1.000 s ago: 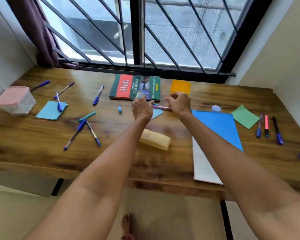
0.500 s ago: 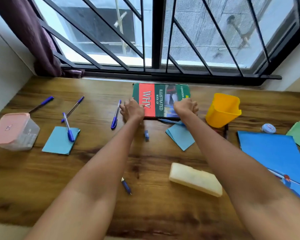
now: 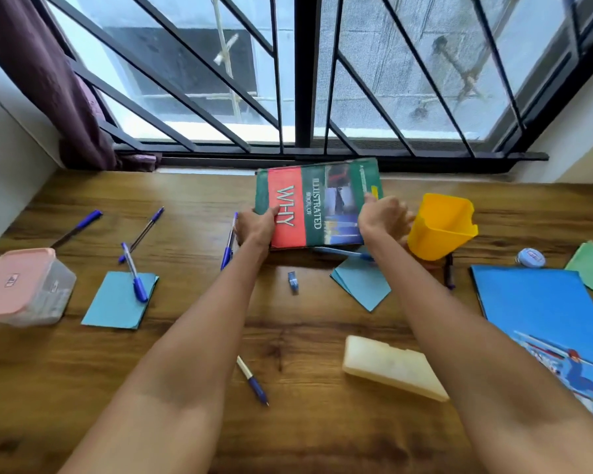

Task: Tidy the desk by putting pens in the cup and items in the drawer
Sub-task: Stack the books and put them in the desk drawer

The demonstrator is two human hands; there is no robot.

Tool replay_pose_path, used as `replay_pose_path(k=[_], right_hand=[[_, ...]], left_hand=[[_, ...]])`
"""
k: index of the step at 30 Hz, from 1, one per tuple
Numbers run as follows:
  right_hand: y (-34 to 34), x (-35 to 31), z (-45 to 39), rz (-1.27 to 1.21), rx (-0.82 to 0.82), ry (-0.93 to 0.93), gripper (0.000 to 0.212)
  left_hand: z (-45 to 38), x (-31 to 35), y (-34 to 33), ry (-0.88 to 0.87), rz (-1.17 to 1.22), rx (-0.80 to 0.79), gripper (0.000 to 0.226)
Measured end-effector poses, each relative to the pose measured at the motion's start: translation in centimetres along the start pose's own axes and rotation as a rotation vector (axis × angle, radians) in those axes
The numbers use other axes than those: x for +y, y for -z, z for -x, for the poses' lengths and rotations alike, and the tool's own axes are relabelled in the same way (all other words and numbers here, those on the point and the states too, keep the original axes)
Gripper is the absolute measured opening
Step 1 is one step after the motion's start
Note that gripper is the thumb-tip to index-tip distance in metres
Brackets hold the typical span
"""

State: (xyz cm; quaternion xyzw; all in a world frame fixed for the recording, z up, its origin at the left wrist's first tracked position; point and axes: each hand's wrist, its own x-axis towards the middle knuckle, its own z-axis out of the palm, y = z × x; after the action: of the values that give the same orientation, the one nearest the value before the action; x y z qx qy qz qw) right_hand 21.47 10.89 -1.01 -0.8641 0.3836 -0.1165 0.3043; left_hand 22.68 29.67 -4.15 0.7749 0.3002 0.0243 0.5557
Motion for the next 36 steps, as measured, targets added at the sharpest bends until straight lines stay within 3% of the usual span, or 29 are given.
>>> replay_pose_path(k=[4, 8, 11, 14, 17, 20, 22, 25, 28, 31, 33, 36], right_hand=[[3.2, -1.3, 0.4, -0.021, 0.217, 0.235, 0.052], [6.7, -1.7, 0.6, -0.019, 0.41, 0.374, 0.055], [9.4, -0.2, 0.6, -0.049, 0.476, 0.373, 0.057], [11.8, 2.6, 1.2, -0.143, 0.564, 0.257, 0.065], [13.9, 5.9, 2.0, -0.482, 0.497, -0.003, 0.09], [16.9, 9.5, 3.3, -0.88, 0.225, -0.238, 0.073], [19.2, 12.4, 4.3, -0.989, 0.082, -0.369, 0.06], [22.3, 16.9, 4.2, -0.918, 0.096, -0.374, 0.053], [25.0, 22.1, 2.1, -0.82, 0.158, -0.323, 0.049], [26.6, 26.8, -0.4, -0.695, 0.137, -0.248, 0.051], [27.2, 29.1, -1.7, -0.595, 0.067, -0.179, 0.052], [27.0, 31.5, -3.2, -0.506, -0.061, -0.118, 0.042]], left_hand=[[2.1, 0.0, 0.0, 0.042, 0.528, -0.117, 0.047], [5.4, 0.2, -0.4, 0.065, 0.798, -0.187, 0.034], [9.3, 0.7, -0.9, 0.093, 0.899, -0.198, 0.03], [13.8, 0.7, -2.2, 0.081, 0.949, -0.186, 0.034], [19.0, 0.9, -4.3, 0.085, 0.996, -0.171, 0.034], [25.3, 1.0, -7.6, 0.148, 1.063, -0.146, 0.035], [30.0, 1.1, -9.9, 0.194, 1.097, -0.163, 0.037], [36.2, 0.6, -12.7, 0.2, 1.072, -0.23, 0.037], [40.1, -0.8, -14.0, 0.137, 0.971, -0.447, 0.044], [41.1, -2.0, -12.9, 0.124, 0.883, -0.563, 0.066], [40.9, -2.8, -12.3, 0.112, 0.725, -0.584, 0.058], [40.7, -4.2, -11.7, 0.038, 0.307, -0.613, 0.037]])
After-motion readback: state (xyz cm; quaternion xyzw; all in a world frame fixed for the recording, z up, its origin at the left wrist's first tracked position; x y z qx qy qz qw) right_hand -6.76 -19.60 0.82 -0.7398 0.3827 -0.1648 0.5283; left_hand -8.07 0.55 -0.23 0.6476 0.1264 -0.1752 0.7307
